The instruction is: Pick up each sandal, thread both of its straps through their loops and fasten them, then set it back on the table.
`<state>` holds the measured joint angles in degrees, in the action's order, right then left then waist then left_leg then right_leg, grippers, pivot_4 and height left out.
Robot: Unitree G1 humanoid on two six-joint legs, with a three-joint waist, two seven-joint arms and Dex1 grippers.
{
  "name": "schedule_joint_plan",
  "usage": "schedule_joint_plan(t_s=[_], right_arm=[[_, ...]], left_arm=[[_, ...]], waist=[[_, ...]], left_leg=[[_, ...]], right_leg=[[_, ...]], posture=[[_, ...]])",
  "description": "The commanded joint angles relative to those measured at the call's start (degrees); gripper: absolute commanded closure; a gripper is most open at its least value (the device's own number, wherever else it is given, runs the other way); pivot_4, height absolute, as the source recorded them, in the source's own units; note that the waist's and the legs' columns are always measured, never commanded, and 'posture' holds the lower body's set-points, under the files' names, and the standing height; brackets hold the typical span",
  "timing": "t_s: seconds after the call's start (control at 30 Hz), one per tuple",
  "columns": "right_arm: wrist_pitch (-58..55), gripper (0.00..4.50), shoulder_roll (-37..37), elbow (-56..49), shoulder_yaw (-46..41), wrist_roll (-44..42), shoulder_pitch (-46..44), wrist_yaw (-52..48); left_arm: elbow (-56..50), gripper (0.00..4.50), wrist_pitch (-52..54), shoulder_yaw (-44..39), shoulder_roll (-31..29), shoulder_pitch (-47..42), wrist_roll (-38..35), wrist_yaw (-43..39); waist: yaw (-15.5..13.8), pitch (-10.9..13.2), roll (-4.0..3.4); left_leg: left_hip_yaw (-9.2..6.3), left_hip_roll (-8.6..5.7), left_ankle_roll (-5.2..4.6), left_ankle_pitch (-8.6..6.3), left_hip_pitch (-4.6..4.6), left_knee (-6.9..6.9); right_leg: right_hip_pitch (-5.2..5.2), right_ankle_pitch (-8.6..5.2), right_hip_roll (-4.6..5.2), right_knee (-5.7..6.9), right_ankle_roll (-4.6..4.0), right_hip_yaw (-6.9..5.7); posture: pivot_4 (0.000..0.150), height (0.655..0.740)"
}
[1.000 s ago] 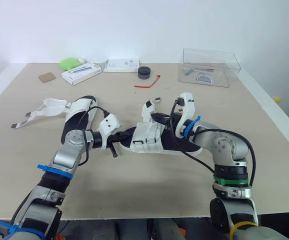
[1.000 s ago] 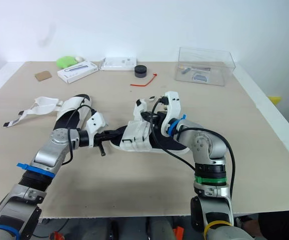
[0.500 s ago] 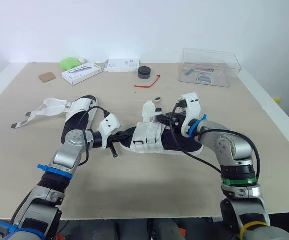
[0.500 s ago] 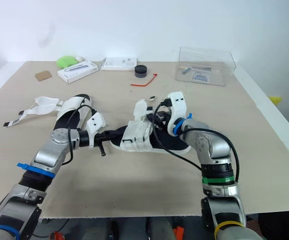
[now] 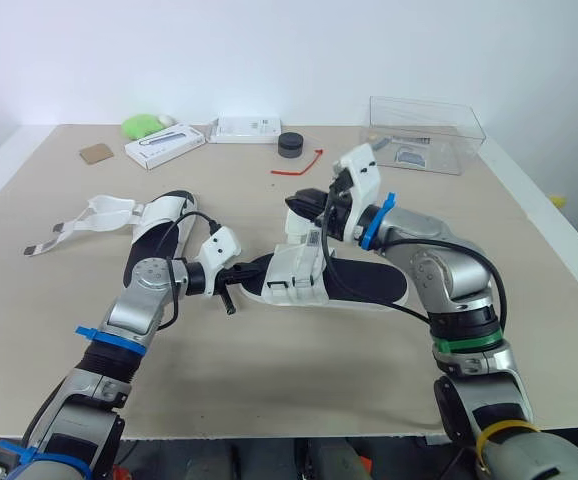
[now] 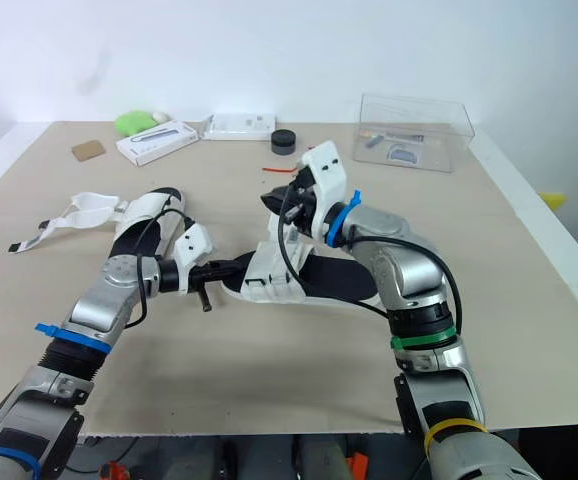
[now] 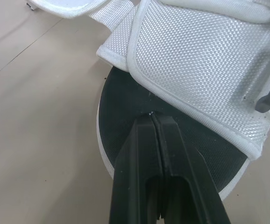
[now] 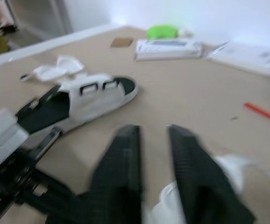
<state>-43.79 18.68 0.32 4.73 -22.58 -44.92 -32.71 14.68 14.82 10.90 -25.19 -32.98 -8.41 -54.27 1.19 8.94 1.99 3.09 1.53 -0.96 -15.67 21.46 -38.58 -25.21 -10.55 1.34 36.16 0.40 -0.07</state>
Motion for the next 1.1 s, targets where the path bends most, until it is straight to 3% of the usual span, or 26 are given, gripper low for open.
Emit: schedule_joint_plan(t_s=[0.03, 0.23, 0.6, 0.97, 1.1], right_arm=[[0.5, 4.44, 1.2, 4.1, 0.1, 1.9, -1.4, -0.9], [-2.6, 4.44, 3.5, 9.6, 2.1, 4.9, -4.0, -2.3], [-12.4, 4.44, 4.3, 9.9, 2.9, 3.9, -4.9, -5.8], [-10.8, 4.44, 5.3, 12.2, 1.7, 4.9, -8.3, -7.2], [-9.0, 2.97, 4.6, 18.2, -1.8, 4.3, -13.3, -5.8]], left_arm=[[1.1, 4.50, 1.1, 1.0, -0.6, 1.4, 1.8, 0.5], [1.0, 4.50, 1.3, 0.9, -0.7, 1.8, 1.8, 0.8], [1.7, 4.50, 0.9, 1.0, -0.4, 1.3, 2.1, 1.0], [1.9, 4.50, 0.1, 1.2, -0.3, 1.4, 2.1, 1.1], [1.9, 4.50, -0.1, 1.2, -0.2, 1.4, 2.2, 1.3]], waist=[[0.0, 0.0, 0.00], [0.0, 0.0, -0.01], [0.0, 0.0, -0.03], [0.0, 0.0, -0.04], [0.0, 0.0, -0.04]], left_leg=[[0.01, -0.01, 0.00, 0.00, 0.00, 0.00], [0.00, 0.01, 0.00, 0.00, 0.01, 0.04], [-0.03, 0.03, 0.00, 0.00, -0.02, 0.04], [-0.03, 0.03, 0.00, 0.00, -0.01, 0.05], [-0.01, 0.02, 0.00, 0.00, 0.01, 0.04]], right_leg=[[-0.01, 0.00, 0.01, -0.01, 0.01, 0.00], [-0.04, -0.02, -0.02, -0.01, -0.04, 0.02], [-0.02, -0.03, -0.04, 0.00, -0.04, 0.00], [-0.03, -0.04, -0.04, 0.00, -0.02, -0.01], [-0.04, -0.03, -0.04, 0.00, -0.02, -0.03]], posture=[[0.150, 0.7400], [0.150, 0.7400], [0.150, 0.7400], [0.150, 0.7400], [0.150, 0.7400]])
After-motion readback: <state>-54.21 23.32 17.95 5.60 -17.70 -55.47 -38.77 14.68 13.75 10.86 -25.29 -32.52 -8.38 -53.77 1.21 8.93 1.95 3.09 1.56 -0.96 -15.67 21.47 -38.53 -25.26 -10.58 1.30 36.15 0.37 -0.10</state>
